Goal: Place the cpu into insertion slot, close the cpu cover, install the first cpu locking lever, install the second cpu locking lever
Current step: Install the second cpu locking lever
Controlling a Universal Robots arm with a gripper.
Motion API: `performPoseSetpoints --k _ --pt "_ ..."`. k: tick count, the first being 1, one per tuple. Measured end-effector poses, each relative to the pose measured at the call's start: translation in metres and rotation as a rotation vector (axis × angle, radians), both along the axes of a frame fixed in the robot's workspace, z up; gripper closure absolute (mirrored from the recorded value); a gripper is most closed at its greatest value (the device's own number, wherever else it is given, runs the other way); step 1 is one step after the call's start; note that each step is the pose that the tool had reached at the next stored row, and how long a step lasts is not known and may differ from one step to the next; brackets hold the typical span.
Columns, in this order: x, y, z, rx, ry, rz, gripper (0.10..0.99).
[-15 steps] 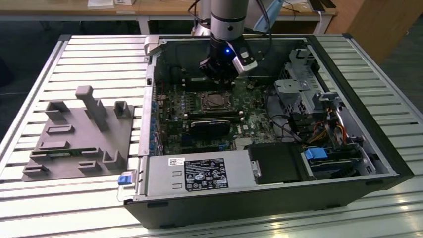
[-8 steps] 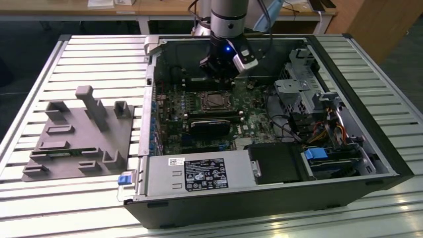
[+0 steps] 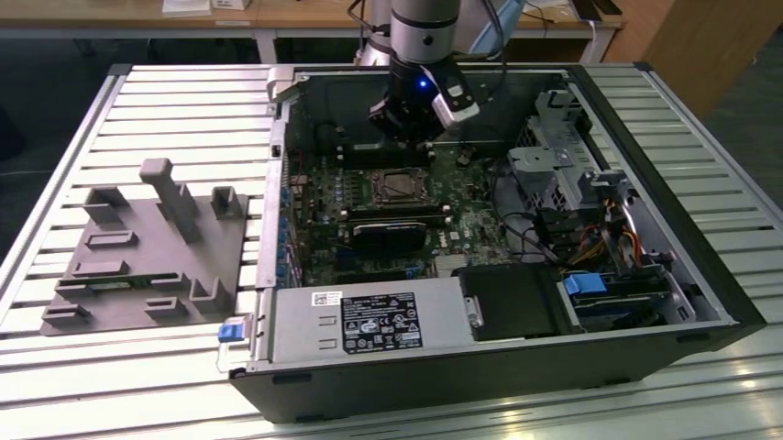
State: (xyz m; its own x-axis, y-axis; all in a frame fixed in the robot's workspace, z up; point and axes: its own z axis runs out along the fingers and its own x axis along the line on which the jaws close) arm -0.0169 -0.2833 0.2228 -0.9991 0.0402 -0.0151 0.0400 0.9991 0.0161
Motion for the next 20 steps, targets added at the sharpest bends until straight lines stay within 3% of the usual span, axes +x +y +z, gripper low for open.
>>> performPoseSetpoints --k 3,4,20 --pt "0.0000 -0.0026 0.0000 0.000 0.0001 0.000 0.980" --pt "-0.0001 -0.0112 0.0000 0.000 0.0001 0.000 0.980" --pt "-0.0001 -0.0317 -0.0004 -0.001 0.0001 0.000 0.980"
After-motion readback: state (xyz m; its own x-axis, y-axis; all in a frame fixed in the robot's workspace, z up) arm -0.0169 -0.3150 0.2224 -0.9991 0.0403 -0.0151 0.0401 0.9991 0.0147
